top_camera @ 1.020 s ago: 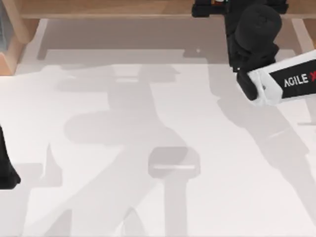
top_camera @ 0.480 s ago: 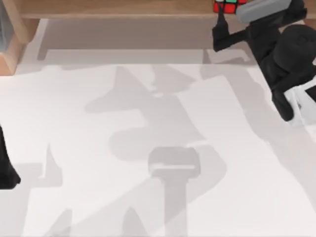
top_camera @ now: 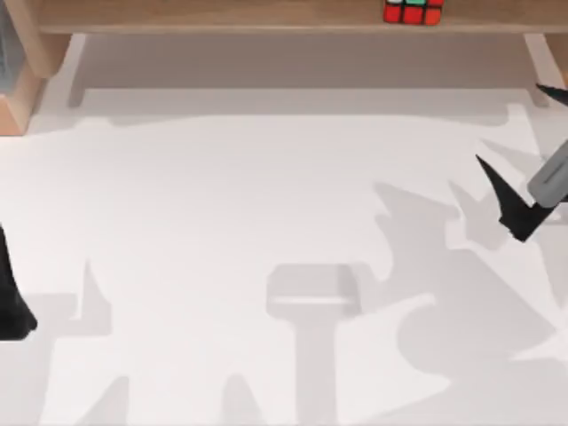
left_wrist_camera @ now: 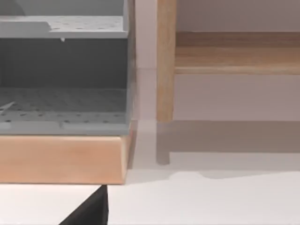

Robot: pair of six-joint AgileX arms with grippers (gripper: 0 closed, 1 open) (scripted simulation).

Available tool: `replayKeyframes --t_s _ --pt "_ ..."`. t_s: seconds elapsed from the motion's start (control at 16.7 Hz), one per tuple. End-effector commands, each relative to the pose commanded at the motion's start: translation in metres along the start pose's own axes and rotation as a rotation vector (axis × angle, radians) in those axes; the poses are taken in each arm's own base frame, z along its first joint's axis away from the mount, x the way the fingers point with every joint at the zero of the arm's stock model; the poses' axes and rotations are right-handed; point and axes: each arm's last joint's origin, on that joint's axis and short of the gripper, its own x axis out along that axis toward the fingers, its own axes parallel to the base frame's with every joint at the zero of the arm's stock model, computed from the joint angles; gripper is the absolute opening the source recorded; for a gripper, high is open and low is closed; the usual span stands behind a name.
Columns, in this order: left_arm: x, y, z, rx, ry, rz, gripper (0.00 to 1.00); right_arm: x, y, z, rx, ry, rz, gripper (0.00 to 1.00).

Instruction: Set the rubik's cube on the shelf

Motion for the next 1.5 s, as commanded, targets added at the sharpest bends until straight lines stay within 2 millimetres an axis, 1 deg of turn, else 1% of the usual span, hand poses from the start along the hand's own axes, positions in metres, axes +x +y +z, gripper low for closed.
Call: replayKeyframes --t_s 0.18,0.3,0.42,0.6,0.78,0.9,1.02,1.32,1.5 --pt "0.000 0.000 0.000 0.000 0.000 0.000 1.00 -0.052 -0.009 -0.012 -0.197 0.029 -0.020 1.00" --pt "0.000 0.000 0.000 0.000 0.000 0.000 1.00 -0.082 -0.018 -0.020 -0.342 0.076 -0.062 1.00" --pt "0.000 0.000 0.000 0.000 0.000 0.000 1.00 -0.110 -0.028 -0.031 -0.484 0.159 -0.118 1.00" --pt "0.000 0.000 0.000 0.000 0.000 0.000 1.00 -0.145 -0.042 -0.049 -0.650 0.325 -0.196 1.00" --pt "0.000 0.000 0.000 0.000 0.000 0.000 1.00 -0.171 -0.055 -0.066 -0.759 0.484 -0.251 1.00" --pt "0.000 0.000 0.000 0.000 0.000 0.000 1.00 -0.181 -0.061 -0.073 -0.795 0.557 -0.273 1.00" --pt "0.000 0.000 0.000 0.000 0.000 0.000 1.00 -0.184 -0.063 -0.076 -0.805 0.585 -0.281 1.00" --pt "0.000 0.000 0.000 0.000 0.000 0.000 1.00 -0.183 -0.064 -0.076 -0.805 0.582 -0.280 1.00" --pt "0.000 0.000 0.000 0.000 0.000 0.000 1.00 -0.172 -0.070 -0.082 -0.805 0.586 -0.281 1.00"
